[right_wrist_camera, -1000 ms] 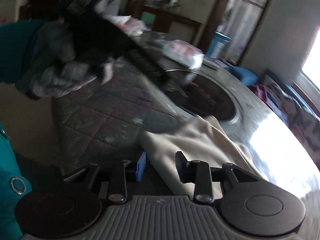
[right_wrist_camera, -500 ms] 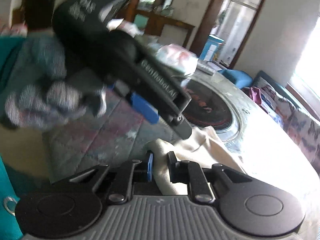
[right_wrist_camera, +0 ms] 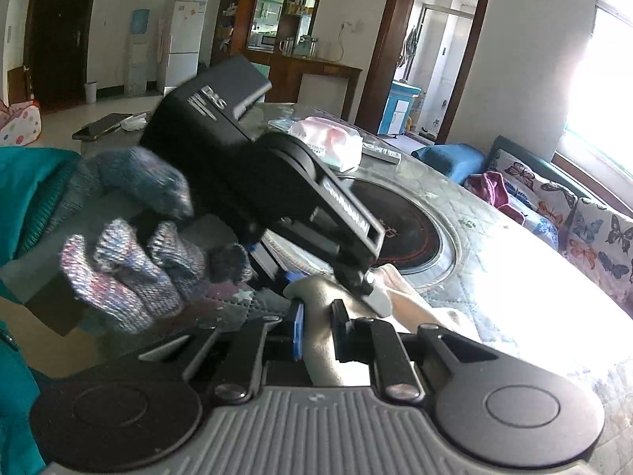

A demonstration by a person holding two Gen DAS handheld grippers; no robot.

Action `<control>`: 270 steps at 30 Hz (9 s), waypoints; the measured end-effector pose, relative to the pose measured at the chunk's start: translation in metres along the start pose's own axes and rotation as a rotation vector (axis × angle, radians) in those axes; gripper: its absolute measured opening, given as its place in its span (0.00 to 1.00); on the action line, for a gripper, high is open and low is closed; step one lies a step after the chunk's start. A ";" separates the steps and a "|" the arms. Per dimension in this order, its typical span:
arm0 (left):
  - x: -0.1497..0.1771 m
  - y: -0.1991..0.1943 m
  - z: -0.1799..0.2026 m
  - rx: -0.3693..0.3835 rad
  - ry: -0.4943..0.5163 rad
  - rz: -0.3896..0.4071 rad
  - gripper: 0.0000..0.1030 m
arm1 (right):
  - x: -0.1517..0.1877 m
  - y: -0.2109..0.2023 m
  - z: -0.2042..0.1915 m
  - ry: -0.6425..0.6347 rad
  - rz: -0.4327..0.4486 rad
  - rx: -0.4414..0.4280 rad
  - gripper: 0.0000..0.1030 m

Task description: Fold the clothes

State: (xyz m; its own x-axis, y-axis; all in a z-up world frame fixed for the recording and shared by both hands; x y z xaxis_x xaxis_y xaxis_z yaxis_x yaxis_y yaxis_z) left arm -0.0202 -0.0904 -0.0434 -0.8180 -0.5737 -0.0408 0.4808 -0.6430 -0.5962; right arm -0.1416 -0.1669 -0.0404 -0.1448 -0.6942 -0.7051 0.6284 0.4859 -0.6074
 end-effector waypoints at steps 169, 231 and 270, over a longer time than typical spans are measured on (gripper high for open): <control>0.101 0.136 0.130 -0.190 0.826 0.032 0.20 | 0.277 -0.152 0.210 0.746 -0.341 0.559 0.21; 0.140 0.118 0.127 -0.178 0.971 0.033 0.93 | 0.226 -0.109 0.217 0.691 -0.252 0.563 0.84; 0.156 0.076 0.082 -0.223 0.957 0.055 1.00 | 0.223 -0.146 0.137 0.771 -0.241 0.734 1.00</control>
State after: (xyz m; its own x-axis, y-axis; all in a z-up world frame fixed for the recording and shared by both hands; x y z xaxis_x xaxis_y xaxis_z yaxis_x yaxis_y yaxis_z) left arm -0.0856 -0.2705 -0.0291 -0.7538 0.1163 -0.6468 0.5358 -0.4612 -0.7073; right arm -0.1608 -0.4654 -0.0592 -0.6049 -0.0846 -0.7918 0.7849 -0.2311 -0.5750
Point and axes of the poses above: each gripper's, at about its wrist camera, not at the fingertips, and y roughly the way its jaws point, z to its right, x to its underside, the point moved 10 cm from there along y, roughly the way its jaws point, and after that the axes turned 14 degrees about -y, right-handed, at the moved point
